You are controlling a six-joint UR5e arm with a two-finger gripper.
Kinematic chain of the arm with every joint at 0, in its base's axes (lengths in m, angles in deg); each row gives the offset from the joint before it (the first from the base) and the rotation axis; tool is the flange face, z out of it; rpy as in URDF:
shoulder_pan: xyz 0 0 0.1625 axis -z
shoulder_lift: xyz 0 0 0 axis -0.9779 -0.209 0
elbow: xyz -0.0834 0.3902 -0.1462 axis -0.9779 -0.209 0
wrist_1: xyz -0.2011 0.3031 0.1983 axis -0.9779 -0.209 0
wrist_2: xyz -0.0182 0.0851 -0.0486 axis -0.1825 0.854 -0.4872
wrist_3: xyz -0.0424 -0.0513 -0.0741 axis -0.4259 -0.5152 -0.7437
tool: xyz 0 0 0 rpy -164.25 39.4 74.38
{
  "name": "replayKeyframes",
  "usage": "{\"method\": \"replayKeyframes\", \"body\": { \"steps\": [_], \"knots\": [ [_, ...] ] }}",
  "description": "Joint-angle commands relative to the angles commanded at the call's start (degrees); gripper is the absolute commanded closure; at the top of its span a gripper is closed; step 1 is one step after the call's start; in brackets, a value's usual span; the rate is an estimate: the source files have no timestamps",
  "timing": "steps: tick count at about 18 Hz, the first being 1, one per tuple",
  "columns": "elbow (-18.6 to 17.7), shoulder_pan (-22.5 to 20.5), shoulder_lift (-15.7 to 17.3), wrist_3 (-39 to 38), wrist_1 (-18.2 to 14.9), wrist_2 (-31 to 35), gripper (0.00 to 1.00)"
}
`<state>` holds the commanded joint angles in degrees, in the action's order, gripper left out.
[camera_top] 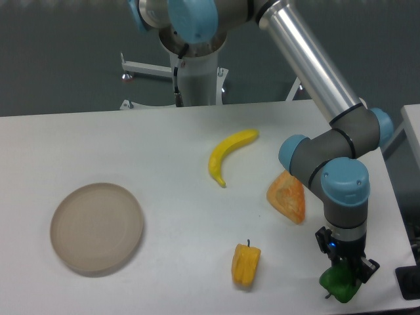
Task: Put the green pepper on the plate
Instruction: 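Carry the held green pepper with the gripper over to the beige plate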
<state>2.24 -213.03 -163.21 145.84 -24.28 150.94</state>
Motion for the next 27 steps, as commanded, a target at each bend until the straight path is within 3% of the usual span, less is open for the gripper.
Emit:
{"method": "replayKeyframes", "body": {
  "steps": [6,12,15,21,24,27],
  "knots": [
    [-3.07,1.32,2.63,-1.05,-0.96,-0.26,0.71],
    [-13.34,2.63,10.97,-5.44,-1.84,-1.32,0.71],
    [-19.58,3.95,16.94,-9.57,-4.56,-2.11,0.71],
    [-31.89,9.39,27.41,-23.18,-5.01,-6.94,0.71],
    [-34.97,13.78,29.88,-31.96,-4.84,-7.38,0.71],
    [-35.77,18.44,30.15,-41.63,-4.48,-7.3,0.71]
  ]
}}
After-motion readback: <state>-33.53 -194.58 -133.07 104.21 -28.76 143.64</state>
